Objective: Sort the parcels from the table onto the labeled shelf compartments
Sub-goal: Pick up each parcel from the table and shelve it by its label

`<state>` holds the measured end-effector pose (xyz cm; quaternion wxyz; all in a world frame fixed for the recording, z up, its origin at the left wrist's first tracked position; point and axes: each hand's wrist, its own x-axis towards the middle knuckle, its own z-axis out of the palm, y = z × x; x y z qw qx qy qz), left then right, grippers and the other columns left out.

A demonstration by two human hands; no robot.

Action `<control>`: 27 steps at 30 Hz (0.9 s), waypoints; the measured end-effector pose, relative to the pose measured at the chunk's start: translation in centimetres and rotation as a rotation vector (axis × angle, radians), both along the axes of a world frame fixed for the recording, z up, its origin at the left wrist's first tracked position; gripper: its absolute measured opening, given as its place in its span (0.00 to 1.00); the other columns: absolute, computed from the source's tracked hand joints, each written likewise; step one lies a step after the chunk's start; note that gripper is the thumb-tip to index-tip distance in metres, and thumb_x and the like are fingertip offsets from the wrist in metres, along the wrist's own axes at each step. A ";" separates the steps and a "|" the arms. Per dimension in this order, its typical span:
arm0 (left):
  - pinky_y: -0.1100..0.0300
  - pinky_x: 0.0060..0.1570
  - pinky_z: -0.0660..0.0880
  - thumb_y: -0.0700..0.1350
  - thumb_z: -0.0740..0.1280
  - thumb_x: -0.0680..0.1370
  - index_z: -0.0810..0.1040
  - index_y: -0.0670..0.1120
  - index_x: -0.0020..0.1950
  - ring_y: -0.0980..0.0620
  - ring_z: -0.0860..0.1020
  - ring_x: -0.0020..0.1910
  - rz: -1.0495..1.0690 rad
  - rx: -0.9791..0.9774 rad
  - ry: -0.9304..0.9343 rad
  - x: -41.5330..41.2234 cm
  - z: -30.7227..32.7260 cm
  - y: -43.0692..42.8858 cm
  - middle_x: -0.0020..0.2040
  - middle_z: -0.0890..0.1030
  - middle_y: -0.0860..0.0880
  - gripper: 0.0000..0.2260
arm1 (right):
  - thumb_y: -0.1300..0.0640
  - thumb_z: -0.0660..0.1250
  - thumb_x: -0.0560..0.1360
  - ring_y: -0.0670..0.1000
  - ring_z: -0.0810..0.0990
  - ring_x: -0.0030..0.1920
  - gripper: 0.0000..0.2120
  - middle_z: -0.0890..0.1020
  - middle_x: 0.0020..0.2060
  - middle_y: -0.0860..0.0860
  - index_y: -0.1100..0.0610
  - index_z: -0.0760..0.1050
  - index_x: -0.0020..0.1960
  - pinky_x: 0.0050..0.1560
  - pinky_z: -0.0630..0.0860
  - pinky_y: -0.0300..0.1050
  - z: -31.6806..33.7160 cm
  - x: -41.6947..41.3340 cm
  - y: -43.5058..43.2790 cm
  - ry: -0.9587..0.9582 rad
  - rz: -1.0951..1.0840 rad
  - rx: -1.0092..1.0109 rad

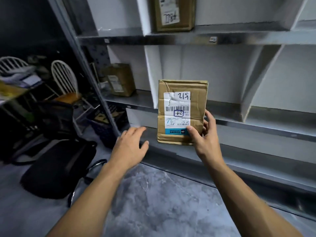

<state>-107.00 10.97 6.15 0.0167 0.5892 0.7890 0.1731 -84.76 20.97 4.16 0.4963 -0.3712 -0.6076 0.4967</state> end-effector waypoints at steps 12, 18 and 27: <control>0.50 0.65 0.67 0.56 0.61 0.79 0.65 0.53 0.74 0.48 0.70 0.65 0.149 -0.120 0.108 -15.1 -2.0 1.6 0.68 0.71 0.51 0.23 | 0.52 0.71 0.78 0.47 0.76 0.67 0.31 0.77 0.67 0.44 0.34 0.60 0.73 0.65 0.77 0.57 -1.3 -16.8 5.2 -0.032 0.115 0.003; 0.51 0.64 0.67 0.56 0.60 0.79 0.65 0.53 0.74 0.48 0.70 0.64 0.136 -0.140 0.130 -21.4 -1.5 7.0 0.67 0.71 0.52 0.23 | 0.54 0.70 0.79 0.42 0.76 0.65 0.29 0.75 0.62 0.35 0.34 0.59 0.71 0.66 0.76 0.54 -0.2 -24.1 10.7 -0.041 0.116 0.026; 0.50 0.65 0.67 0.55 0.61 0.80 0.65 0.53 0.74 0.48 0.68 0.67 0.102 -0.122 0.026 -28.9 -2.4 13.4 0.68 0.70 0.52 0.23 | 0.55 0.70 0.79 0.46 0.76 0.66 0.30 0.75 0.66 0.42 0.36 0.59 0.72 0.65 0.77 0.56 -1.2 -31.3 16.4 -0.040 0.081 -0.048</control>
